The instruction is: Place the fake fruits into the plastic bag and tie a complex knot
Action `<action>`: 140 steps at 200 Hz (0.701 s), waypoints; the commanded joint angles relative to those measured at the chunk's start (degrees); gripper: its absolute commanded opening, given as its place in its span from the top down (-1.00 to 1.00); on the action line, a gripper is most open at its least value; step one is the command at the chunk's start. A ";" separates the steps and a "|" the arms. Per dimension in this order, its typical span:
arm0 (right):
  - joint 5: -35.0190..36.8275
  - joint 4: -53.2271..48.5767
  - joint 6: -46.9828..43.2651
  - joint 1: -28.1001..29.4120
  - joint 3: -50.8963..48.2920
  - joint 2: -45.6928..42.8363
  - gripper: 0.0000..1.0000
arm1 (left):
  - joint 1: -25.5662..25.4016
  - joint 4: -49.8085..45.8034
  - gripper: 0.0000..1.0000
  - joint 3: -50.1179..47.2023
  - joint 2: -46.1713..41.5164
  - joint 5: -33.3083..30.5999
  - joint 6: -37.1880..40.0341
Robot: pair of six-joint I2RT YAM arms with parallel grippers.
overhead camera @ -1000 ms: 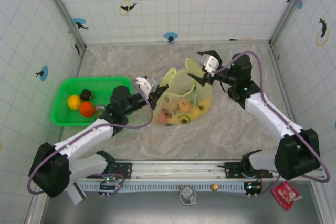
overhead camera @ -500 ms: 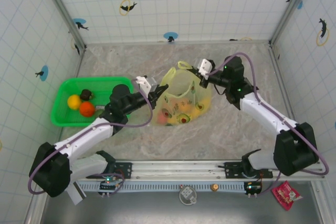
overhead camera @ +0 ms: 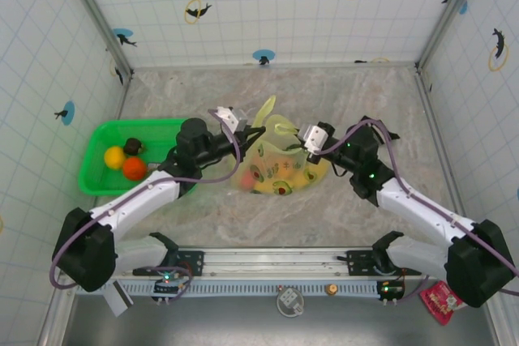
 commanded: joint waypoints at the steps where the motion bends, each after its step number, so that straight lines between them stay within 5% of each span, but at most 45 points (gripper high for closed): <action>1: 1.22 -6.12 -5.02 1.57 6.21 2.28 1.00 | 0.29 -4.01 1.00 3.40 1.46 3.56 0.70; 74: 0.58 -23.49 -7.63 3.21 19.64 11.69 1.00 | 0.27 -7.65 1.00 4.46 2.22 5.83 4.95; 140: -2.20 -30.61 -9.73 3.49 23.05 14.17 1.00 | 0.22 -5.91 0.28 3.20 1.34 5.83 6.25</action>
